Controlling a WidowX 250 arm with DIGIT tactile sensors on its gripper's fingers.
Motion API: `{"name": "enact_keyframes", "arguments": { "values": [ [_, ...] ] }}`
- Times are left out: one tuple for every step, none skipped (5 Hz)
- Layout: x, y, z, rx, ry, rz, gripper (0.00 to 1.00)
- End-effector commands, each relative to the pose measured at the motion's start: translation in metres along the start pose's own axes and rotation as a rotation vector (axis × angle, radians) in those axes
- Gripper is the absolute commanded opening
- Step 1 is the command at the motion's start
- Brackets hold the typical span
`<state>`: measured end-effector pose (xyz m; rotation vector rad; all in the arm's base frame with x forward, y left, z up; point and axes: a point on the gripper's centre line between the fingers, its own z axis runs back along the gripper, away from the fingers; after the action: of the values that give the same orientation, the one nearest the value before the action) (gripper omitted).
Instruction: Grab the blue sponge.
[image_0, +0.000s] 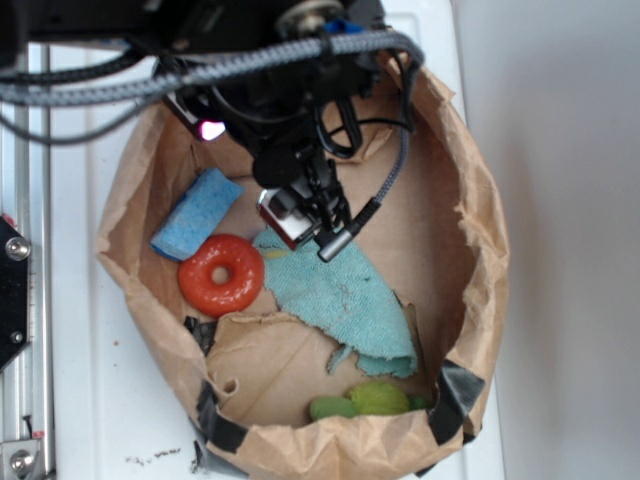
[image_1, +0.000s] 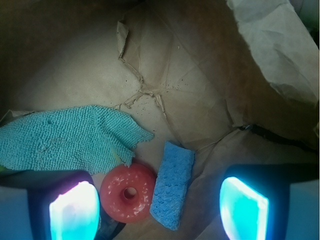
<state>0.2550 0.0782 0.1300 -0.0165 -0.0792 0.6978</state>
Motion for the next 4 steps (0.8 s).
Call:
{"name": "enact_keyframes", "arguments": {
  "values": [
    [-0.009,0.004,-0.022,-0.055,-0.133,0.041,1.00],
    [-0.003,-0.009,-0.035,-0.015,-0.177,0.063,1.00],
    [0.010,-0.014,-0.039,0.007,-0.195,0.121,1.00],
    [0.020,-0.004,-0.039,0.045,-0.191,0.151,1.00]
  ]
}}
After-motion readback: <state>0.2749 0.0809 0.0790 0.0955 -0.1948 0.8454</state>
